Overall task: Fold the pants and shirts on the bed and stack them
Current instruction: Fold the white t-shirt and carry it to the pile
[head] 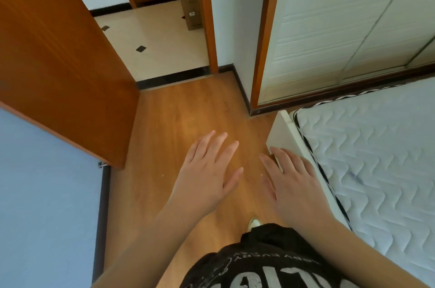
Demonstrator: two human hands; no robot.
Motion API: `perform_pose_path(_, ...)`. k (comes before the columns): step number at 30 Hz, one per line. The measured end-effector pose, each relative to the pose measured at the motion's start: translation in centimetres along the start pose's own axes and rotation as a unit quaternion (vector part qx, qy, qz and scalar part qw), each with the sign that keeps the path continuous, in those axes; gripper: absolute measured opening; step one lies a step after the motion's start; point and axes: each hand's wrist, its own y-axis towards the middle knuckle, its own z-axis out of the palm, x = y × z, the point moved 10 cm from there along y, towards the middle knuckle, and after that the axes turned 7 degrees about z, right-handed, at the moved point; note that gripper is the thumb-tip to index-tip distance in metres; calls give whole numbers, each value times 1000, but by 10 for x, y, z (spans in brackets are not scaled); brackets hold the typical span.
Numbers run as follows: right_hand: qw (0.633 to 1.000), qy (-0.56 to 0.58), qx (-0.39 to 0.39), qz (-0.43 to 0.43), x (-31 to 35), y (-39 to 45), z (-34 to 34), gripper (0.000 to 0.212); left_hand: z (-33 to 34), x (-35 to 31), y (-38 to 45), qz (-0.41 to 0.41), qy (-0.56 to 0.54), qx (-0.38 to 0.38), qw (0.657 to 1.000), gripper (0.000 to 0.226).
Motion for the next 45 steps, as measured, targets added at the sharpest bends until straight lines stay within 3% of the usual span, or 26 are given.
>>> perform_pose_path(5,1000,0,18,-9,-20,83,11,41,-3,35,62,-20,-18,-7,1000,58)
perform_pose_path(12,1000,17,0,3,1,184,31,42,14,101,142,15,-16,9,1000,57)
perform_pose_path(19,995,-26,56,82,22,283,74,43,24,191,230,113,-8,24,993,58)
perform_pose_path(24,989,-28,52,132,20,331,77,47,26,222,290,172,-32,43,984,60)
perform_pose_path(31,971,-51,40,228,-45,364,89,46,39,197,392,241,-33,21,970,52)
perform_pose_path(38,950,-34,20,309,-142,408,90,50,51,135,512,297,-18,61,953,60)
perform_pose_path(45,942,-35,7,332,-216,450,86,45,46,86,597,395,3,55,917,56)
